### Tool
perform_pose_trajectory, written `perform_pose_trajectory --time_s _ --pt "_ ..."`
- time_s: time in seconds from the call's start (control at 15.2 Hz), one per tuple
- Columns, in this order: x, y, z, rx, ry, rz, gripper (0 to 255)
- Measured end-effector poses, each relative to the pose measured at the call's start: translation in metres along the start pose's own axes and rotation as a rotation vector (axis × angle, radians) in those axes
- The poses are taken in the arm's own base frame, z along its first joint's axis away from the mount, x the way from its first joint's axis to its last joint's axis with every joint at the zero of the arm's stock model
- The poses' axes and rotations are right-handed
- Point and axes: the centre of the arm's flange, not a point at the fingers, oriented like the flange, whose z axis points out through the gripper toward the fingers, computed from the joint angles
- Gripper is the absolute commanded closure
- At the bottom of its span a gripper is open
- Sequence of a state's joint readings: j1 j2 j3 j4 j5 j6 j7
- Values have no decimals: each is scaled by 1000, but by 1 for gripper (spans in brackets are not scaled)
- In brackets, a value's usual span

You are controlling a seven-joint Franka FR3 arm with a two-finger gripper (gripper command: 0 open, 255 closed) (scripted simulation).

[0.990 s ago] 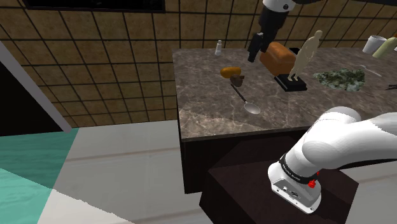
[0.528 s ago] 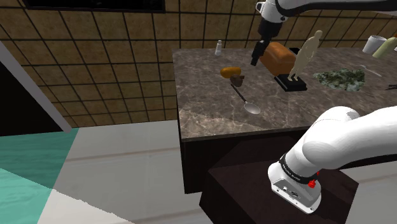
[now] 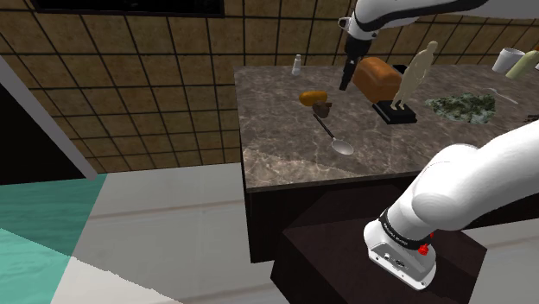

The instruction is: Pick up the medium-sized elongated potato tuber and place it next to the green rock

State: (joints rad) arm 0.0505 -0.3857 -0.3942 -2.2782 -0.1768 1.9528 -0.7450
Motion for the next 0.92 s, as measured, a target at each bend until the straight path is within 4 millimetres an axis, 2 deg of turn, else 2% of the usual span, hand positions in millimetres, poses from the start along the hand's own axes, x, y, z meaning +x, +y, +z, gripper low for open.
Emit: perform_pose_trajectory --time_s 0.66,0.92 --pt "36 107 77 44 -31 -261 0" --pt "64 145 109 60 -43 -367 0"
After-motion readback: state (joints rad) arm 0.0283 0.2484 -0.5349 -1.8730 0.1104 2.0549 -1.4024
